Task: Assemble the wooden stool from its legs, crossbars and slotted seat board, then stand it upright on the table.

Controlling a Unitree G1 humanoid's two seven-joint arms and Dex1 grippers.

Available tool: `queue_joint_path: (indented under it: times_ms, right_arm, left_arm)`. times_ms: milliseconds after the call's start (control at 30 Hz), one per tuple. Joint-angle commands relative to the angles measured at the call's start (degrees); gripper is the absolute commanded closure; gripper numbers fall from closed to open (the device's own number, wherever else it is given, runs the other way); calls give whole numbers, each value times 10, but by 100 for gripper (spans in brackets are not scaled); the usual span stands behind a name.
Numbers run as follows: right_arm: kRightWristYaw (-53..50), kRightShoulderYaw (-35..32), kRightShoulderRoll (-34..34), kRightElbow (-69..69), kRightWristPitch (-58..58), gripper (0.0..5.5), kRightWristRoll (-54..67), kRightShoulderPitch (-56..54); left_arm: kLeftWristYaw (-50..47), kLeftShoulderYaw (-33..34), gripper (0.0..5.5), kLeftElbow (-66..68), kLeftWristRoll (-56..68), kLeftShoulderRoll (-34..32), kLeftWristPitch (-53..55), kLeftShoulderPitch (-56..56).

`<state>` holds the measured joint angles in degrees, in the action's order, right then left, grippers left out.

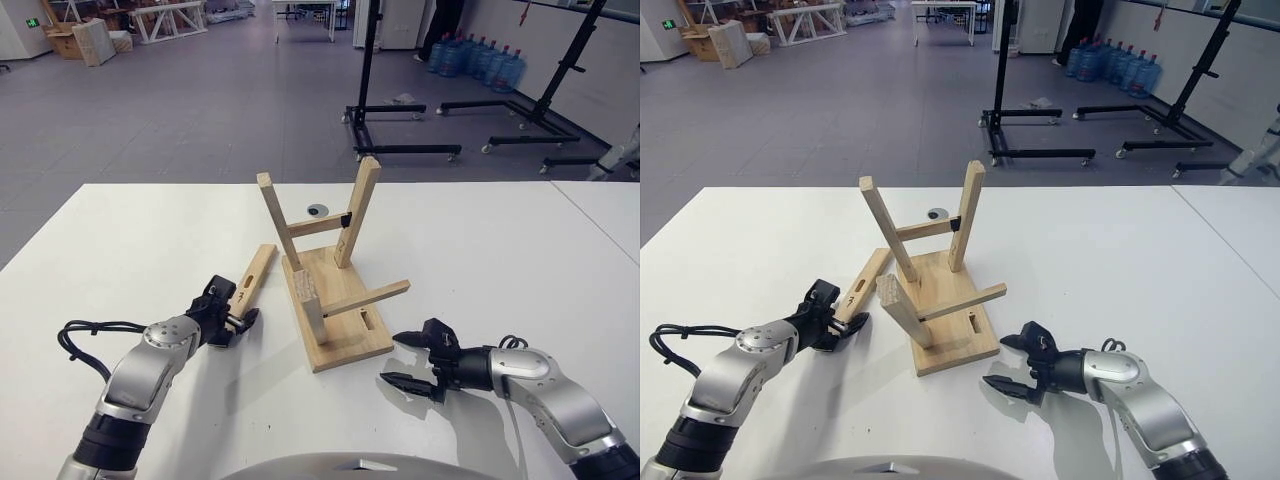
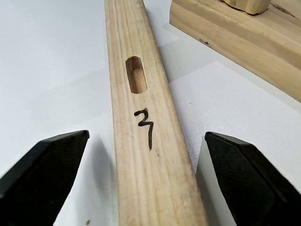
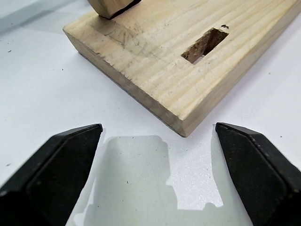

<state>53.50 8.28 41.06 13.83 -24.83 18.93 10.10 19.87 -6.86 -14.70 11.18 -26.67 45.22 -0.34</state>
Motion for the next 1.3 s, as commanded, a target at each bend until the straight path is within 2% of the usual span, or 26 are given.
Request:
queue_joint_path:
  times_ms: [33,333,467,533,700,833,967,1067,1100,1200,1300]
  right_arm:
    - [2,6,4,-14,-9,107,-9,1]
    - [4,-2,7,-19,-15,107,-3,-4]
    - [4,-4,7,-21,-15,107,-3,-5]
    - [4,-6,6,-23,-14,107,-1,-5]
    - [8,-39,12,-46,-11,107,10,-18]
    - [13,-111,36,-102,-6,107,30,-62]
    - [7,-215,62,-153,-44,107,90,-147]
    - [-16,-279,64,-175,-137,107,179,-260]
    - [-26,-289,57,-185,-177,107,215,-310]
    - [-90,-296,-6,-185,-339,107,363,-470]
    - [-165,-285,-105,-176,-435,107,494,-566]
  left_arm:
    - [1,-4,154,22,0,14,15,23]
    - [-6,31,295,45,8,29,19,30]
    - [-7,38,343,50,3,24,12,26]
    - [-6,50,346,53,8,25,8,22]
    - [19,140,346,62,44,-2,-11,2]
    - [86,264,346,65,126,-43,-44,-39]
    - [160,400,346,38,287,-95,-11,-109]
    - [171,448,346,-1,451,-125,61,-176]
    - [161,449,346,-12,515,-126,85,-204]
    - [97,394,346,-40,652,-80,111,-277]
    - [41,317,346,-53,709,-19,106,-313]
